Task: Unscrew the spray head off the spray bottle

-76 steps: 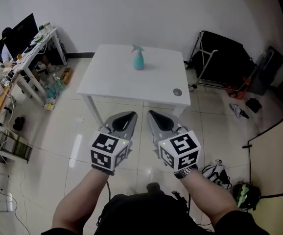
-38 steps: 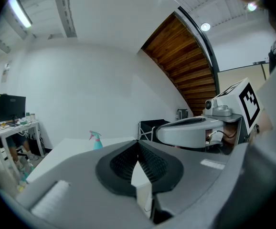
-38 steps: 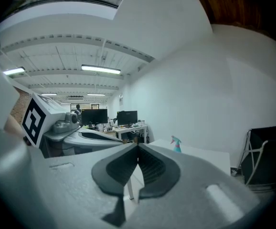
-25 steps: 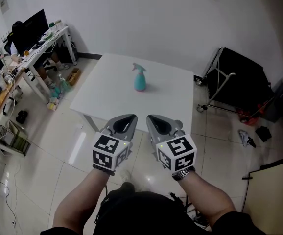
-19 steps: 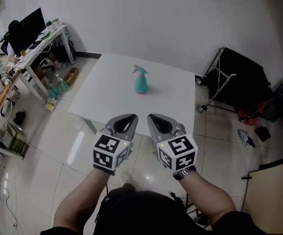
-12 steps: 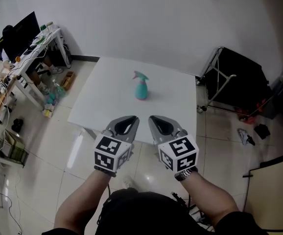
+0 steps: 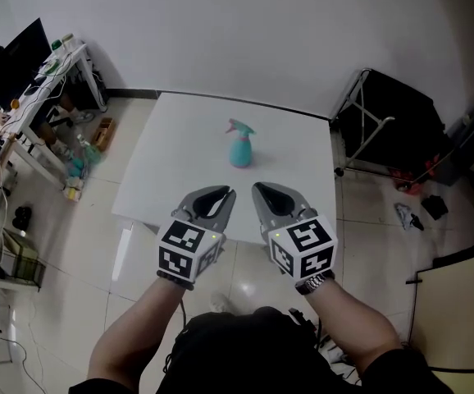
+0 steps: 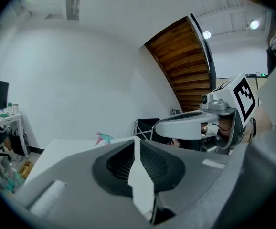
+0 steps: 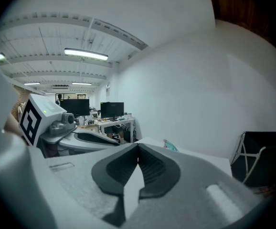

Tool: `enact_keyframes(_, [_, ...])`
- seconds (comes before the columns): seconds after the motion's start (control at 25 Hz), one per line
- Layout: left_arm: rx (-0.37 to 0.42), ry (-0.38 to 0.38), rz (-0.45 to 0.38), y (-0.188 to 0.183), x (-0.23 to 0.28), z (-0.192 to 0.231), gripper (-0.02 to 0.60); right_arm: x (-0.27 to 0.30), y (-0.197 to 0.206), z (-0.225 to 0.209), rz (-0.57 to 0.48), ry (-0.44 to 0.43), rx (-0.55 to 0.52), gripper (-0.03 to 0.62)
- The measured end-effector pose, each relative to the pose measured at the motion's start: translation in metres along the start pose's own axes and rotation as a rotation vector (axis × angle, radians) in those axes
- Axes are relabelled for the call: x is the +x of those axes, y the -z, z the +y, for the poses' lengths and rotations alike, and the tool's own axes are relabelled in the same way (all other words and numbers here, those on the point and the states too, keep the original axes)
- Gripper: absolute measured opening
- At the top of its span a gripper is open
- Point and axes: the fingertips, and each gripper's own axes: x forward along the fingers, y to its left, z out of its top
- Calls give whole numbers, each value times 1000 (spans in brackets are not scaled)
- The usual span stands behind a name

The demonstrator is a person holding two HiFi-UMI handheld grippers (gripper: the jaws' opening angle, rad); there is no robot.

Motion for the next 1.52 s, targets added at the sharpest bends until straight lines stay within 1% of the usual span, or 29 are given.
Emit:
enact_keyframes(0.12, [-7,12,6,2,3,6,48,8,-2,-2,7,9,-2,-9])
enact_keyframes(0.44, [-3,8,23,10,22,23,61,23,1,-18,22,16,-1,-9])
enact_keyframes(0.64, [-10,5,39,14,42,35,91,37,-1,-34,27,12,-5,-9])
enact_keyframes(0.84, [-40,22,90,21,65,38,128,50,1,-53,39,1,-2,-9])
enact_keyframes(1.08, [-58,-2,124,33,97,50,176,65,9,-80,64,-26,4,-9])
enact_keyframes(1.28, [-65,-44,145,48,123,68,217,80,17,-99,95,-54,9,-9])
enact_keyframes(1.4, [-78,-53,171,55,136,70,243,87,22,-108,110,-72,9,-9])
enact_keyframes(1.52, [-75,-89,184,67,151,81,275,94,27,-117,124,-89,8,-9])
